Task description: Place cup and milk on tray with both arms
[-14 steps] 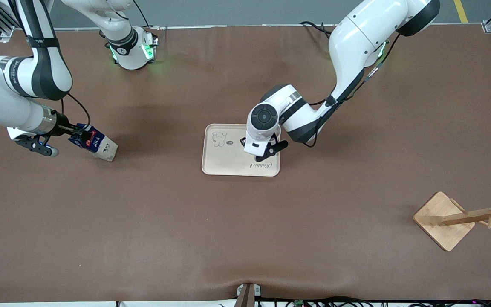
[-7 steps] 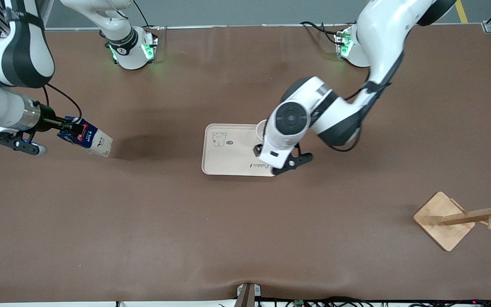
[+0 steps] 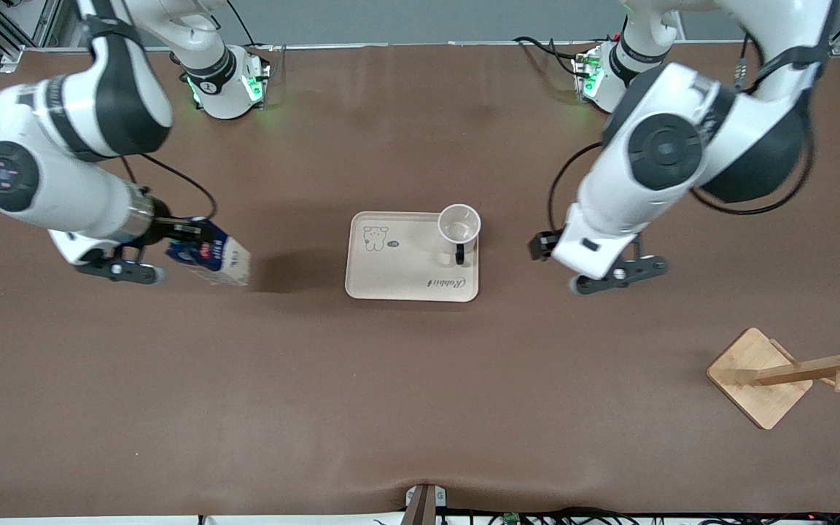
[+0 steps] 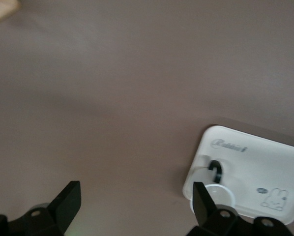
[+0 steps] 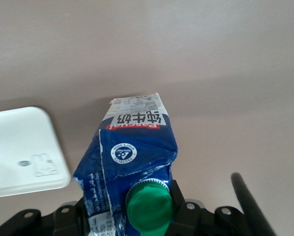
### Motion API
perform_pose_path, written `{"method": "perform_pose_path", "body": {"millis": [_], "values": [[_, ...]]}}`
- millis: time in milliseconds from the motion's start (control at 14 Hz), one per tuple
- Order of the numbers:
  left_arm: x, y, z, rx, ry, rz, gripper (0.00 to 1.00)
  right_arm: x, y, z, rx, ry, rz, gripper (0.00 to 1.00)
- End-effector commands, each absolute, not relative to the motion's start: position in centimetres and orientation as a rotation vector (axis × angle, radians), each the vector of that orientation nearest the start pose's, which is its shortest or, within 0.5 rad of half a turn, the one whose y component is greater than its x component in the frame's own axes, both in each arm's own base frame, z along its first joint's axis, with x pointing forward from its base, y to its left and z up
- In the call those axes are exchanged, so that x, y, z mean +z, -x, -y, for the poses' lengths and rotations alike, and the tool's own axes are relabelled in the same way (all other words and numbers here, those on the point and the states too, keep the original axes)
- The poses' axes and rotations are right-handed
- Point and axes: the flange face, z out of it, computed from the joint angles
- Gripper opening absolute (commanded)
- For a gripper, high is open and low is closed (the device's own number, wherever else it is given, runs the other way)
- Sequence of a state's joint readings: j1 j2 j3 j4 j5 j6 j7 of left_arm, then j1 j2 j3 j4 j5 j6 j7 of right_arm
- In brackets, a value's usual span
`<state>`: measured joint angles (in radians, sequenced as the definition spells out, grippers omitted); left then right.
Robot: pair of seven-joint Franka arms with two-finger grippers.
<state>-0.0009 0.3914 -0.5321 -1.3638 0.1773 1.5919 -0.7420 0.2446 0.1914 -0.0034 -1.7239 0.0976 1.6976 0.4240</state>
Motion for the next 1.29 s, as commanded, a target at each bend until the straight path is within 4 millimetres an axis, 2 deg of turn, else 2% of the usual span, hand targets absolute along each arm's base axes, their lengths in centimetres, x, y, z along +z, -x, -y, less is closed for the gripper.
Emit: {"method": "perform_pose_path", "body": {"millis": [0,143,357,429,500,643,714,857,1071,1214], "values": [[55.2,-59.0,21.8,0.090,3.045,0.240,1.00,44.4,-57.8,-21.1,0.402,3.070,-0.401,0.15],[58.1,-58.7,18.2,0.049,3.036,0.211,1.00,43.0,-57.4,-26.0,0.410,3.085,-0.438,0.15],[62.1,-57.6,14.6,-0.019,3.033,0.124,1.00,40.9,-56.3,-33.1,0.448,3.070,-0.500,0.15],[62.8,-57.6,12.9,-0.027,3.043,0.092,1.00,40.2,-56.0,-34.7,0.453,3.069,-0.479,0.14],[63.6,-57.4,11.8,-0.043,3.041,0.079,1.00,39.5,-55.8,-35.3,0.457,3.070,-0.469,0.14],[65.0,-56.5,11.6,-0.070,3.033,0.076,1.00,38.7,-55.1,-37.5,0.408,3.071,-0.411,0.15],[65.1,-56.4,11.6,-0.069,3.027,0.059,1.00,38.0,-55.0,-38.0,0.415,3.075,-0.402,0.15],[66.6,-55.5,11.2,-0.104,3.018,0.015,1.00,37.4,-54.3,-39.3,0.412,3.079,-0.371,0.17],[67.3,-54.6,10.7,-0.080,3.008,0.000,1.00,36.0,-53.7,-40.2,0.440,3.096,-0.266,0.28],[67.7,-53.6,10.0,-0.042,3.016,0.031,1.00,35.6,-53.0,-40.9,0.452,3.104,-0.210,0.28]]}}
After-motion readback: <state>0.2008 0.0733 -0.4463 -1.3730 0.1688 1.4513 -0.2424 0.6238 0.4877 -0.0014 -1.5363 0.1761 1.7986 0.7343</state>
